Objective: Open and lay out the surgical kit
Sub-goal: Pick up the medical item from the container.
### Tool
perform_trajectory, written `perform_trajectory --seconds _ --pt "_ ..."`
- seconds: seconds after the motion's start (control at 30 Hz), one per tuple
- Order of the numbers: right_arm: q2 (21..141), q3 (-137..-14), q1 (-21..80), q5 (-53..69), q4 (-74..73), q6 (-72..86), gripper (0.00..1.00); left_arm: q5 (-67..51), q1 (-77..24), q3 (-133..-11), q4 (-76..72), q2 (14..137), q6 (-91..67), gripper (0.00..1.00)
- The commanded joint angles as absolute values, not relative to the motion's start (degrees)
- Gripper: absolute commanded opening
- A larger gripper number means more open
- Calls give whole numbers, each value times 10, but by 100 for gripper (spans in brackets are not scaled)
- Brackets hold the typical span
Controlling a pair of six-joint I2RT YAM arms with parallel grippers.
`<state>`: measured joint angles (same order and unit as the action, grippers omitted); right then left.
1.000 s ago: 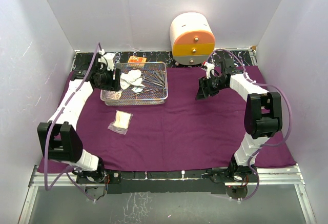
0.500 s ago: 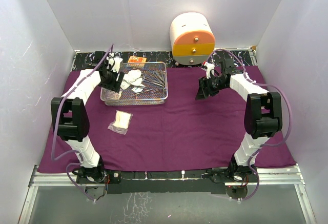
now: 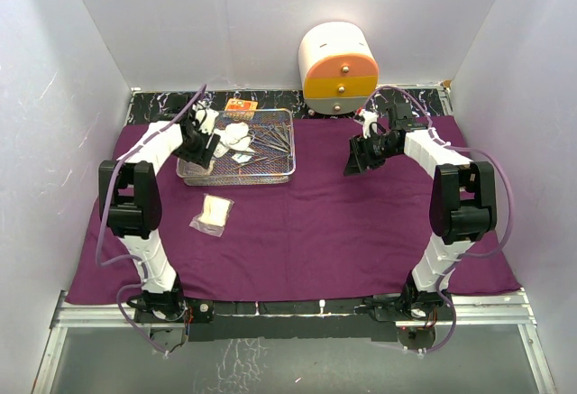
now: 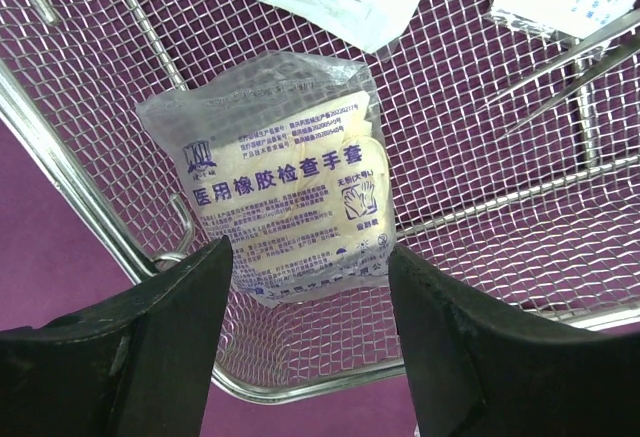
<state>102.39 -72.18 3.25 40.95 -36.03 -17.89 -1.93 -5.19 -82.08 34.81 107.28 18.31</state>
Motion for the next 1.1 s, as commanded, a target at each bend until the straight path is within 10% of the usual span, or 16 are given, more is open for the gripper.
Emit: perform_trajectory --seconds 0.0,0.6,1.07 --pt "1014 -734 29 423 -353 -179 58 -6 -50 -835 343 1077 192 61" --pt "1016 -734 29 421 -354 -180 58 -3 -49 -837 323 1113 192 49" --pt "1015 -734 28 418 -355 -182 58 -24 -49 -846 333 1124 184 6"
